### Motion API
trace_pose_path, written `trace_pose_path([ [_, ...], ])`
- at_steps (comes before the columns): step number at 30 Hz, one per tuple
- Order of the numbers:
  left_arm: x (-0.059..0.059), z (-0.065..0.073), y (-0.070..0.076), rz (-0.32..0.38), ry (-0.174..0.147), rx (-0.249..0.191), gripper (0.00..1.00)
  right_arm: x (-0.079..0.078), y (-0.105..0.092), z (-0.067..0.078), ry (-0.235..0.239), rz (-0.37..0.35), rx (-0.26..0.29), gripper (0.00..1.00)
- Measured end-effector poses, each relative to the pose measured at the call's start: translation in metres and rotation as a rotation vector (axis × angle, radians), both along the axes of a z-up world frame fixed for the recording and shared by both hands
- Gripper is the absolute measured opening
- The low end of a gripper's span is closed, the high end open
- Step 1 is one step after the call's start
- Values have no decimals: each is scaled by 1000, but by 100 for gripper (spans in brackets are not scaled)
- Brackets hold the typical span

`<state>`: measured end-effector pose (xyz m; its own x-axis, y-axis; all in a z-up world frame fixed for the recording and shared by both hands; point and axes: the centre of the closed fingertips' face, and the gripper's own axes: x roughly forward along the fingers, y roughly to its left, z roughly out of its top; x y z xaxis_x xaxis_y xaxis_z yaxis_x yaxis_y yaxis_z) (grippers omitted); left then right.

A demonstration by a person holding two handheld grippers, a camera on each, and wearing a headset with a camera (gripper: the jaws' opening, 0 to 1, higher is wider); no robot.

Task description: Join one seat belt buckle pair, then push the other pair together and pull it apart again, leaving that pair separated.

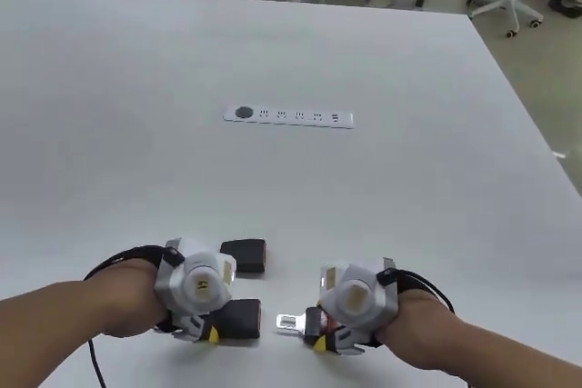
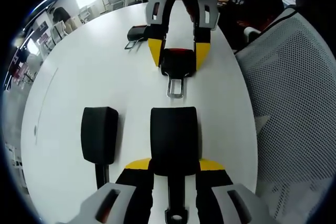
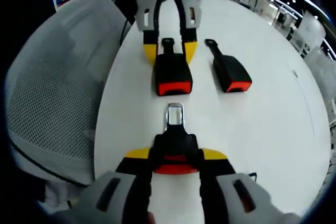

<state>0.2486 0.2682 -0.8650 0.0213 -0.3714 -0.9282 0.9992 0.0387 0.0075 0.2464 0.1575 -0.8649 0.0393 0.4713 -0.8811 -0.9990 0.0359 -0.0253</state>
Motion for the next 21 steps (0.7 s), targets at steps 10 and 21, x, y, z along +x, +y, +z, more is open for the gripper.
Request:
trace_pose_path([
  [10, 0, -1, -1, -30, 6, 35, 31, 3, 12, 0, -11, 29, -17, 34],
  [21, 1, -1, -1, -46, 3, 29, 31, 0, 26, 0, -33, 25, 20, 34],
])
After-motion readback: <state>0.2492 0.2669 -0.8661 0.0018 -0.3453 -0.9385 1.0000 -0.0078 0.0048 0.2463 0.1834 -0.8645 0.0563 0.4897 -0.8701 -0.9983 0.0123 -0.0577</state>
